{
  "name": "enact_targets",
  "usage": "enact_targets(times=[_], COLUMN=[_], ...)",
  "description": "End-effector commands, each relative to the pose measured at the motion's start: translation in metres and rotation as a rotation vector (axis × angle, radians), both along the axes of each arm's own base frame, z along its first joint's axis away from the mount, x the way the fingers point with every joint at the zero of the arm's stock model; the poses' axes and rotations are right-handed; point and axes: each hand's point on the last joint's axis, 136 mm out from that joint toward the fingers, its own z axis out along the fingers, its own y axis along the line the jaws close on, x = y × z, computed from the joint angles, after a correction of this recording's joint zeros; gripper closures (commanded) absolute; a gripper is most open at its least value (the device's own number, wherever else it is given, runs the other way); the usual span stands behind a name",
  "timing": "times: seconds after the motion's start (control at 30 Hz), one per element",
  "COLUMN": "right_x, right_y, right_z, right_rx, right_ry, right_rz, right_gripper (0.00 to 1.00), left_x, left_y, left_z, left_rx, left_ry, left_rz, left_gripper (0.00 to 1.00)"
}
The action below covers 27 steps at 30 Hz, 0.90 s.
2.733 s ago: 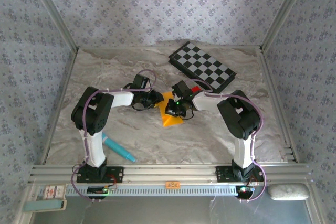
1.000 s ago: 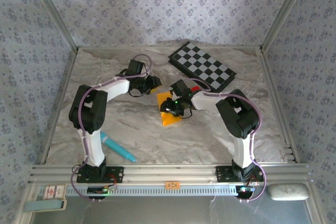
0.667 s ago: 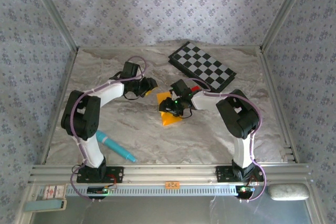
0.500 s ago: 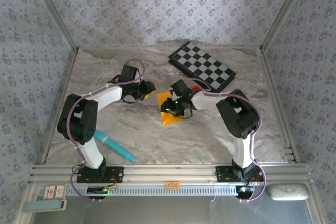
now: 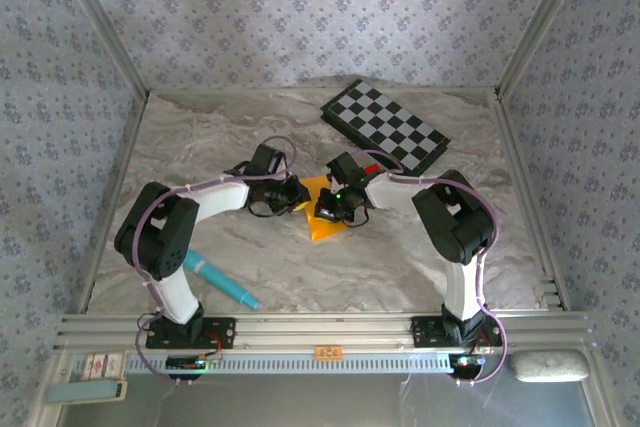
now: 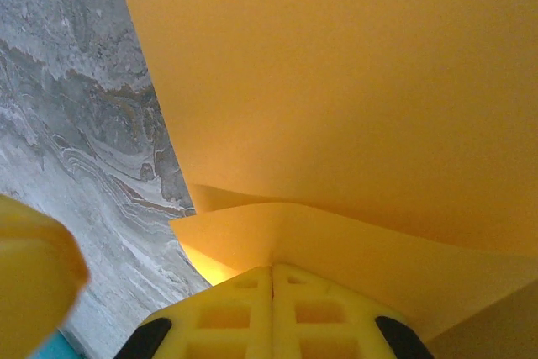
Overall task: Fold a paper plane with a square sheet of paper (pick it up from the middle)
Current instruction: Fold the triangle a second time at the center of the table.
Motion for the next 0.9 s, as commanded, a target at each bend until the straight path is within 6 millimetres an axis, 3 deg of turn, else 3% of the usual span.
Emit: enact_targets(times=[0.0, 0.5, 0.67, 0.87], right_x=[-0.012, -0.013, -0.011, -0.007], right_y=[-0.016, -0.015, -0.014, -0.01], right_z=[-0.022, -0.022, -0.019, -0.009], right_rx=[-0.092, -0.094, -0.081, -0.048], right_ry=[0.068, 0.07, 0.061, 0.035], right_rz=[-0.003, -0.002, -0.001, -0.005], right_gripper=[0.96, 0.95, 0.96, 0.96], left_x=[-0.011, -0.013, -0.008, -0.017], left_y=[-0.007, -0.007, -0.008, -0.002], left_z=[0.001, -0.022, -0.025, -0.04], left_rx=[-0.017, 0.089, 0.115, 0.18], left_ry=[0.017, 0.05, 0.042, 0.074], left_rz=[-0.018, -0.039, -0.038, -0.06], left_gripper=[0.89, 1.0, 1.0, 1.0])
